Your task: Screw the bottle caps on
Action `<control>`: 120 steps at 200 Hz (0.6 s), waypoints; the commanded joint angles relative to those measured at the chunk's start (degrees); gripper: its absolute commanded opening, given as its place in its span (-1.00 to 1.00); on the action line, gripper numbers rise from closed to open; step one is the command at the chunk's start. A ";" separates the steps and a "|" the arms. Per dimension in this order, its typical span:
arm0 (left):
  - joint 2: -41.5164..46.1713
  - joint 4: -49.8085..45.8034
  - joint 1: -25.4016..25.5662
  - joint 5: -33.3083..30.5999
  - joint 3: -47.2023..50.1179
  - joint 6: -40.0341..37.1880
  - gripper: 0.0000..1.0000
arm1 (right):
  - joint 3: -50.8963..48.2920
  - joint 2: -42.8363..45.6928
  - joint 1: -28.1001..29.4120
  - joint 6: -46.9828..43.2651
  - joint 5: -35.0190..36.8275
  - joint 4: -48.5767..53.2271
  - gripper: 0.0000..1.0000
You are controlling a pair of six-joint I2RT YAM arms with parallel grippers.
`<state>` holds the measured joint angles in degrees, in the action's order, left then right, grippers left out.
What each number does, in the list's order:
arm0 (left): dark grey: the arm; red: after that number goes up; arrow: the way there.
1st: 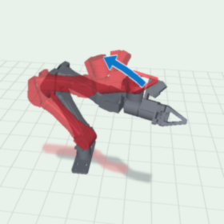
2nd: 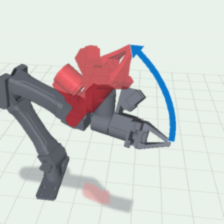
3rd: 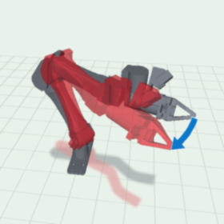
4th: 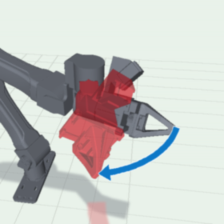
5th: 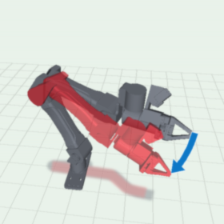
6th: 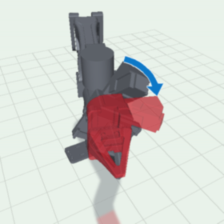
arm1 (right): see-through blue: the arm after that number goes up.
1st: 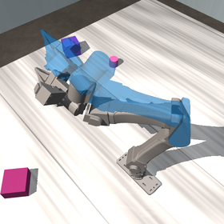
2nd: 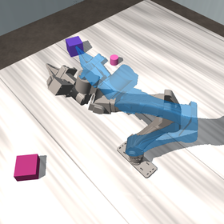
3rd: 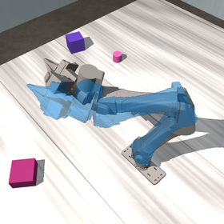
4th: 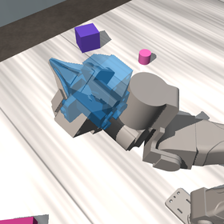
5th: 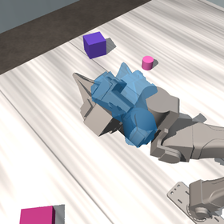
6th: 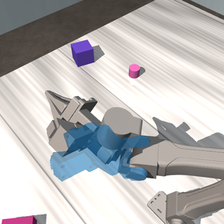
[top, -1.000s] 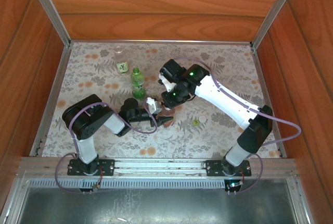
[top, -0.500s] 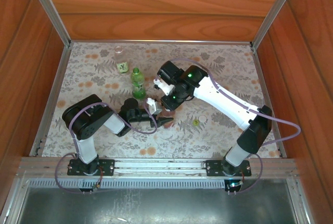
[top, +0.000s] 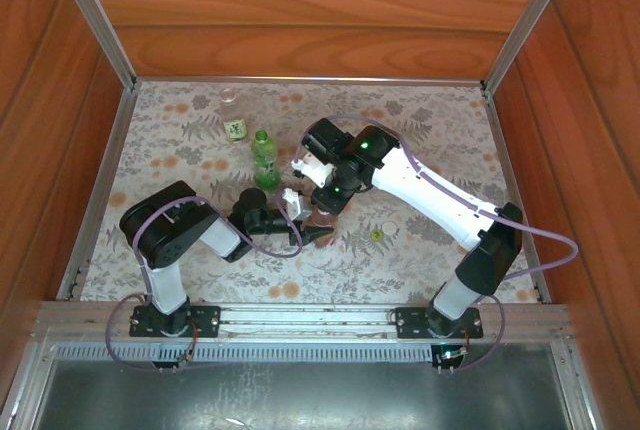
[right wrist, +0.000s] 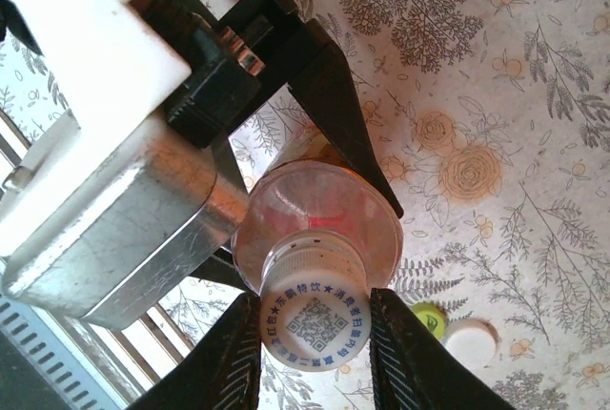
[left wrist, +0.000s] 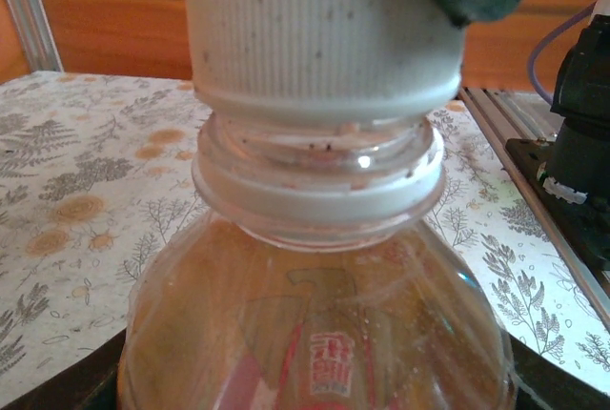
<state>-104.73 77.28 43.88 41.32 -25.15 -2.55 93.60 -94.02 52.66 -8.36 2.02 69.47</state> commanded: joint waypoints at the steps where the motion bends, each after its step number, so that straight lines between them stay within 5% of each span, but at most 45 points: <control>1: -1.53 -4.33 -0.07 1.54 -0.35 2.11 0.24 | 1.59 2.30 0.87 -5.65 0.73 2.22 -0.46; 72: -1.89 -4.57 -0.18 2.84 -0.85 2.86 0.24 | 0.60 3.13 1.54 -18.16 -2.11 1.29 -0.47; 120: -1.71 -4.61 -0.32 2.70 -0.60 2.74 0.24 | 0.06 2.65 1.55 -18.63 -0.54 1.68 -0.47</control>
<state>-105.06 76.71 43.88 43.38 -25.87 -1.02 93.54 -91.77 53.71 -25.23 1.32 70.35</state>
